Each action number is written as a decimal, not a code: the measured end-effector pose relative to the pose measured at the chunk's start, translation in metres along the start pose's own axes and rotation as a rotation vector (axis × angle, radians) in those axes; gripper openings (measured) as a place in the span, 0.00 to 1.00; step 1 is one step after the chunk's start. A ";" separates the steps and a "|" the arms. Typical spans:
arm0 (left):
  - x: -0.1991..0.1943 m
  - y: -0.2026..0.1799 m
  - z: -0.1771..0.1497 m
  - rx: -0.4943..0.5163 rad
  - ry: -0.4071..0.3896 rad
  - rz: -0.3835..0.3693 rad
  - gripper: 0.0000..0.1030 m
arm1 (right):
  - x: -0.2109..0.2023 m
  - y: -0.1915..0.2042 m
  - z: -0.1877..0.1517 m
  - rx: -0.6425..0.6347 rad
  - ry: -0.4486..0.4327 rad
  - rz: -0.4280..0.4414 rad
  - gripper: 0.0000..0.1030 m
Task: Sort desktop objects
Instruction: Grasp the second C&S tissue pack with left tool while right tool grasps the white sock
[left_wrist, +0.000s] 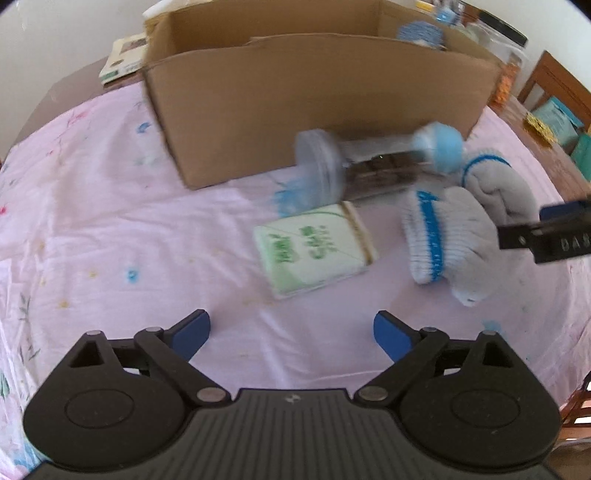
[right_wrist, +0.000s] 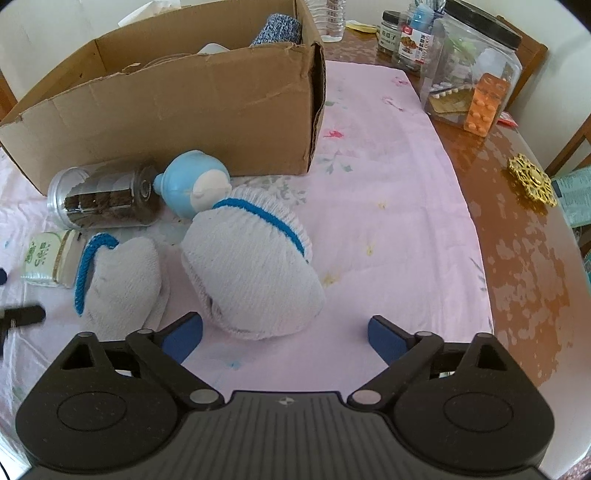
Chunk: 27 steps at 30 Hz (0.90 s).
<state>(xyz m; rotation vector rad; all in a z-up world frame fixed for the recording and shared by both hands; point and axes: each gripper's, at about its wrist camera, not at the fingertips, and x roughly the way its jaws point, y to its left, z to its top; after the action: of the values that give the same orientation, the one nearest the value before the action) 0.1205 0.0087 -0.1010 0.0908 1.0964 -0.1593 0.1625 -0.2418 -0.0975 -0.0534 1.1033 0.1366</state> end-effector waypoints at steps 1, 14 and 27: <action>0.001 -0.003 0.001 -0.007 -0.008 0.007 0.93 | 0.001 0.000 0.002 -0.004 -0.001 0.001 0.97; 0.014 -0.017 0.021 -0.149 -0.058 0.072 0.92 | 0.013 -0.001 0.018 -0.094 -0.018 0.018 1.00; 0.013 -0.022 0.025 -0.152 -0.097 0.090 0.77 | 0.015 0.014 0.024 -0.165 -0.038 0.091 0.95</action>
<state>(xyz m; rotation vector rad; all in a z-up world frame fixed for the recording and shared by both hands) 0.1446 -0.0180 -0.1009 -0.0036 1.0020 0.0010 0.1885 -0.2243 -0.0994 -0.1476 1.0555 0.3092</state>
